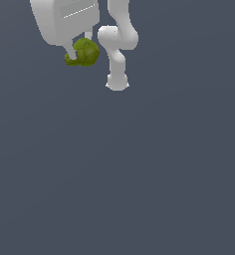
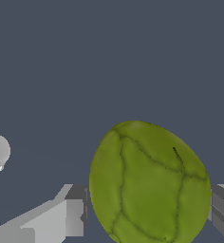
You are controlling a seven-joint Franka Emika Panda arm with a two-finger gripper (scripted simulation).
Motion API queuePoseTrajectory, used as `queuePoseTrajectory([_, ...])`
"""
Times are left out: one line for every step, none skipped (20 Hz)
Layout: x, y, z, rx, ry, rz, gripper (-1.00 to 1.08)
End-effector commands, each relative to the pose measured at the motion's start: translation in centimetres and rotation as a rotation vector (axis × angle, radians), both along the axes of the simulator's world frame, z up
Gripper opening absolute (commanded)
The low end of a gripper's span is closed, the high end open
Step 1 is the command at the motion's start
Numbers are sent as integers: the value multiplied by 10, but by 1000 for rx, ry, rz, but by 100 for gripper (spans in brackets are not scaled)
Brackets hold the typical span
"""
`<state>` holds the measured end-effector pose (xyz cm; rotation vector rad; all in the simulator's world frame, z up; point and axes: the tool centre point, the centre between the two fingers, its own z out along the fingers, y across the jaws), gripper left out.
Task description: Pick up the object and move it to a goal position.
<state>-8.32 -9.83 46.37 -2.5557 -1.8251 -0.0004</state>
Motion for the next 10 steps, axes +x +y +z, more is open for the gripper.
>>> queuePoseTrajectory([-1, -2, 13, 0, -1, 0, -100])
queuePoseTrajectory([-2, -2, 17, -1, -1, -1, -100])
queuePoseTrajectory([-2, -3, 20, -1, -1, -1, -100])
queuePoseTrajectory([-2, -3, 23, -1, 0, -1, -100])
queuePoseTrajectory([-2, -3, 25, -1, 0, -1, -100])
queuePoseTrajectory([-2, -4, 27, -1, 0, -1, -100])
queuePoseTrajectory([-2, -4, 28, -1, 0, -1, -100])
queuePoseTrajectory([-2, -4, 28, -1, 0, -1, -100])
queuePoseTrajectory([-2, -4, 29, -1, 0, -1, -100])
queuePoseTrajectory([-2, -4, 29, -1, 0, -1, -100])
